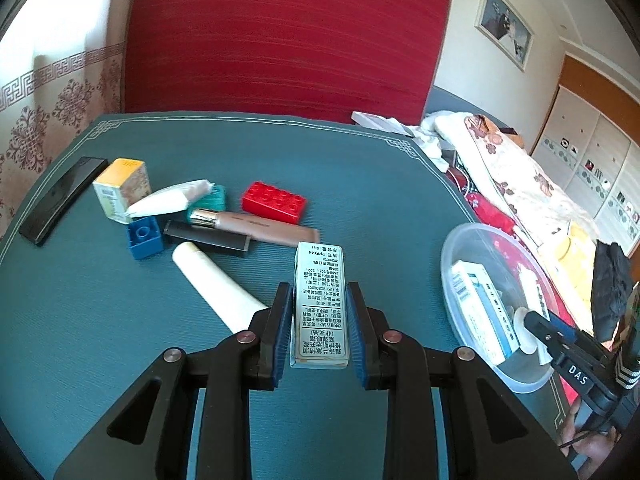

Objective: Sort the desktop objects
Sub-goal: 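Lower the white remote into the bowl with the right gripper while the left drops the box in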

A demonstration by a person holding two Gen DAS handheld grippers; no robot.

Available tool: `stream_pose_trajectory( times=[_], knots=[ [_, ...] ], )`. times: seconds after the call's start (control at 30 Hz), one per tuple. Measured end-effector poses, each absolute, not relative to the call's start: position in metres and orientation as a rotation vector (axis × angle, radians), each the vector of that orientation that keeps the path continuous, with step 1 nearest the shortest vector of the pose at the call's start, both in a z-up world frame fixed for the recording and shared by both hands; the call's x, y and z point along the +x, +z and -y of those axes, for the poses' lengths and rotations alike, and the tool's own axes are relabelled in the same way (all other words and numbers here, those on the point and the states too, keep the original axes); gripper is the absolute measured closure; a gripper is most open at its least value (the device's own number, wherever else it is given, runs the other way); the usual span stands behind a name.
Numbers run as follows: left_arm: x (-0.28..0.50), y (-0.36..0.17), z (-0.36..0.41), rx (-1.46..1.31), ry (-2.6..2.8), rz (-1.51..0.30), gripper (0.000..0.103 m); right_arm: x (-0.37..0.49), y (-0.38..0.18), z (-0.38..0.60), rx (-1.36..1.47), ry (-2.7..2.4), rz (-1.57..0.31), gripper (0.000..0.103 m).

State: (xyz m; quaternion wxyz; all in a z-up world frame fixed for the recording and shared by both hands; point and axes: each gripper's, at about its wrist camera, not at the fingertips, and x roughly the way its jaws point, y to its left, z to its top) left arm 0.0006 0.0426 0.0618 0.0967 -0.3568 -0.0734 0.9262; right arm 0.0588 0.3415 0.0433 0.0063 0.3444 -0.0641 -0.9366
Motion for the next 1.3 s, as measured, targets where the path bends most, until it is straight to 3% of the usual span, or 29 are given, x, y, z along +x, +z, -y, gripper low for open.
stream_pose_trajectory(
  times=[1.13, 1.17, 1.3],
  knots=[
    [-0.007, 0.074, -0.208, -1.042, 2.456, -0.022, 0.074, 0.071, 0.050, -0.394, 0.992, -2.977, 0.331, 0.058],
    [-0.009, 0.073, -0.211, -1.045, 2.431, -0.008, 0.073, 0.071, 0.050, -0.395, 0.992, -2.979, 0.335, 0.058],
    [-0.018, 0.070, -0.218, -1.096, 2.350, 0.065, 0.050, 0.071, 0.050, -0.395, 0.996, -2.984, 0.341, 0.058]
  ],
)
